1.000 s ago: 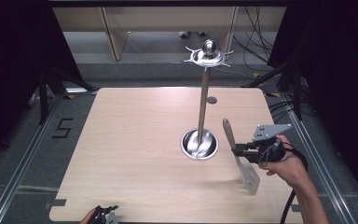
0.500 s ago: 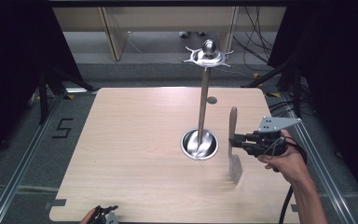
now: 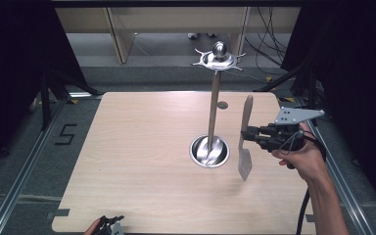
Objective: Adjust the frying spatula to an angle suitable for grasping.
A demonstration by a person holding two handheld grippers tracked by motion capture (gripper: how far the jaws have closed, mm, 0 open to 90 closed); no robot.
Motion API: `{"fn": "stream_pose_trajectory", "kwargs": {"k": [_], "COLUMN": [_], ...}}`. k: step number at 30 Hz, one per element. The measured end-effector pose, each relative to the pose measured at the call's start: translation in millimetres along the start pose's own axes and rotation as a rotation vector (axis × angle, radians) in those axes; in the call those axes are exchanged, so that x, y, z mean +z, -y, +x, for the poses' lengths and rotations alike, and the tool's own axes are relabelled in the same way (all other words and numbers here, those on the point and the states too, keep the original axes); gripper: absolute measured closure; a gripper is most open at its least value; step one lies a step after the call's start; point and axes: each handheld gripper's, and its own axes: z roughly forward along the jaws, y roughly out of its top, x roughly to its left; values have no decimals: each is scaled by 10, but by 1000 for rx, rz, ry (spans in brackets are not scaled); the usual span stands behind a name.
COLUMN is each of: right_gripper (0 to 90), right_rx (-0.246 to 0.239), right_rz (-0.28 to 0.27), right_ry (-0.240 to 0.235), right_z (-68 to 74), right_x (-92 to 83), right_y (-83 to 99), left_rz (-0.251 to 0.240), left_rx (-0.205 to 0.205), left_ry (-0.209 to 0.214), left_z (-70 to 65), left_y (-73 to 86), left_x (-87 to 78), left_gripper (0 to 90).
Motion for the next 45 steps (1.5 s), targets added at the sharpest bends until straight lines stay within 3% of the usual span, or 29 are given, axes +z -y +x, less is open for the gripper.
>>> {"fn": "stream_pose_trajectory", "kwargs": {"k": [2,11,12,17,21,26,28,30,31,33,35,38,42,45], "right_gripper": [769,769,768,768,768,768,768,768,768,768,768,768,768,768], "right_rx": [6,-1,2,2,-19,-10,-3,-12,5,5,10,-5,0,0], "right_rz": [-20,-9,-34,-15,-40,-41,-43,-25,-42,-31,-13,-36,-25,-3], "right_ry": [9,9,16,-2,1,-23,-4,-11,-6,-8,-20,-8,-18,-29], "right_z": [-16,-113,-121,-142,-179,-190,-204,-232,-215,-221,-225,-249,-246,-255], "right_x": [-8,-57,-42,-55,-46,-39,-22,-19,2,19,27,67,105,104], "right_y": [-35,-195,-225,-298,-377,-432,-458,-476,-475,-488,-506,-525,-549,-563], "left_rz": [0,1,2,-2,-2,-2,-2,-2,-2,-2,-3,-4,-3,-6], "left_rx": [-1,0,-1,-2,-1,-2,-1,0,0,1,1,-4,-1,-2], "left_ry": [-10,-7,-6,1,1,1,0,15,15,-3,15,8,20,7], "left_z": [-1,0,3,0,-1,0,-1,4,4,4,3,3,9,3], "left_y": [0,0,0,0,-1,0,-2,-2,-2,-1,-3,-3,-3,-3], "left_x": [-4,-4,-18,-20,-20,-20,-21,-13,-13,-23,-13,-23,-17,-27], "left_gripper": [155,155,155,155,155,155,155,155,155,155,155,155,155,155]}}
